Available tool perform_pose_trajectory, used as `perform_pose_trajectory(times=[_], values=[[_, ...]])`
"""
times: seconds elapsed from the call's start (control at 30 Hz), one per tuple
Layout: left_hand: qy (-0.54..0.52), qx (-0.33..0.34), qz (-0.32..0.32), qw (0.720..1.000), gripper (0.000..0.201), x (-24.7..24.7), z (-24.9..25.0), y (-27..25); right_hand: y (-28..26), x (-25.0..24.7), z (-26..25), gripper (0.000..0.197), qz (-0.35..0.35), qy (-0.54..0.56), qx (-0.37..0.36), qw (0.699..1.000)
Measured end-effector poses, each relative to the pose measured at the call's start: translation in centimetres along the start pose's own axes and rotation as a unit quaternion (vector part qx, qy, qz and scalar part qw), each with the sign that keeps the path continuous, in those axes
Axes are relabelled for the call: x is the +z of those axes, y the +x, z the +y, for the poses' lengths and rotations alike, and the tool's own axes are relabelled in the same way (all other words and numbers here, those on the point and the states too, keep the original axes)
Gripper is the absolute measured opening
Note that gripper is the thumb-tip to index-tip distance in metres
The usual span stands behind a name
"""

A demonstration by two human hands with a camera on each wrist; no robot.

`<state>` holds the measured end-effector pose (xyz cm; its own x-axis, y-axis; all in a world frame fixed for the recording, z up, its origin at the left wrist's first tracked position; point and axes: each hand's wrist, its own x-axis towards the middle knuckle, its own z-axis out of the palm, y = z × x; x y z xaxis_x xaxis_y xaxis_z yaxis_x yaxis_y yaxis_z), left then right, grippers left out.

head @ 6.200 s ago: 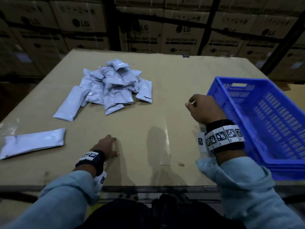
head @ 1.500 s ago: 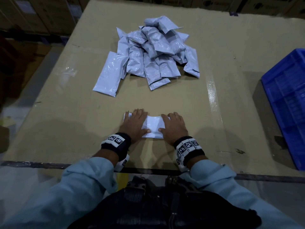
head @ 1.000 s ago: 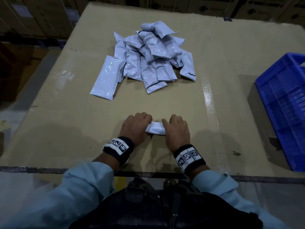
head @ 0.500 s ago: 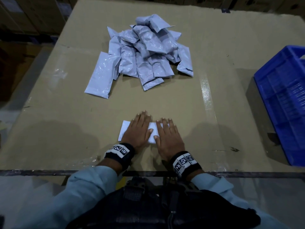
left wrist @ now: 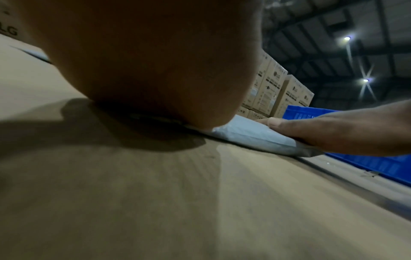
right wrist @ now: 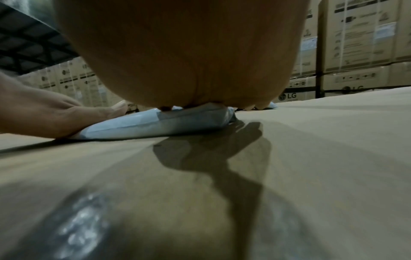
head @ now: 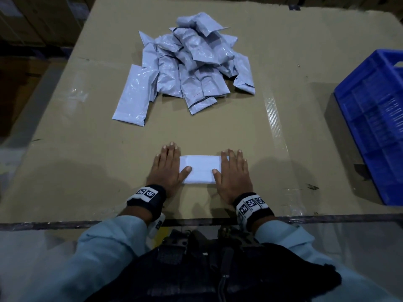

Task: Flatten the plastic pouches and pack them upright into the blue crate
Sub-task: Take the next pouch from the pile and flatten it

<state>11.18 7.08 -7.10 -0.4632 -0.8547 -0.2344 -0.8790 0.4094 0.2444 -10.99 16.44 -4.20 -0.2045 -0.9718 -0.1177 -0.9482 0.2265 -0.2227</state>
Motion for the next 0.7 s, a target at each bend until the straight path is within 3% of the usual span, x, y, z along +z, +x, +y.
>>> perform_pose_trajectory(times=[0.17, 0.3, 0.43, 0.53, 0.7], values=[[-0.007, -0.017, -0.031, 0.999, 0.106, -1.6, 0.6, 0.1, -0.1, -0.4, 1.3, 0.083, -0.058, 0.009, 0.039, 0.998], [-0.051, 0.064, -0.013, 0.997, 0.082, -3.3, 1.1, 0.5, 0.4, -2.3, 1.4, 0.08, -0.039, 0.051, 0.009, 0.998], [-0.16, 0.053, -0.011, 0.986, 0.068, -5.2, 1.7, 0.8, 0.0, -4.2, 1.8, 0.084, -0.034, 0.078, 0.014, 0.996], [-0.199, 0.057, -0.049, 0.977, 0.058, -6.2, 2.6, 0.8, -0.8, -5.2, 2.3, 0.065, -0.043, 0.081, 0.016, 0.996], [-0.215, 0.106, -0.019, 0.971, 0.039, -6.7, 5.6, 0.4, -2.3, -6.8, 4.0, 0.048, -0.008, 0.071, 0.017, 0.997]])
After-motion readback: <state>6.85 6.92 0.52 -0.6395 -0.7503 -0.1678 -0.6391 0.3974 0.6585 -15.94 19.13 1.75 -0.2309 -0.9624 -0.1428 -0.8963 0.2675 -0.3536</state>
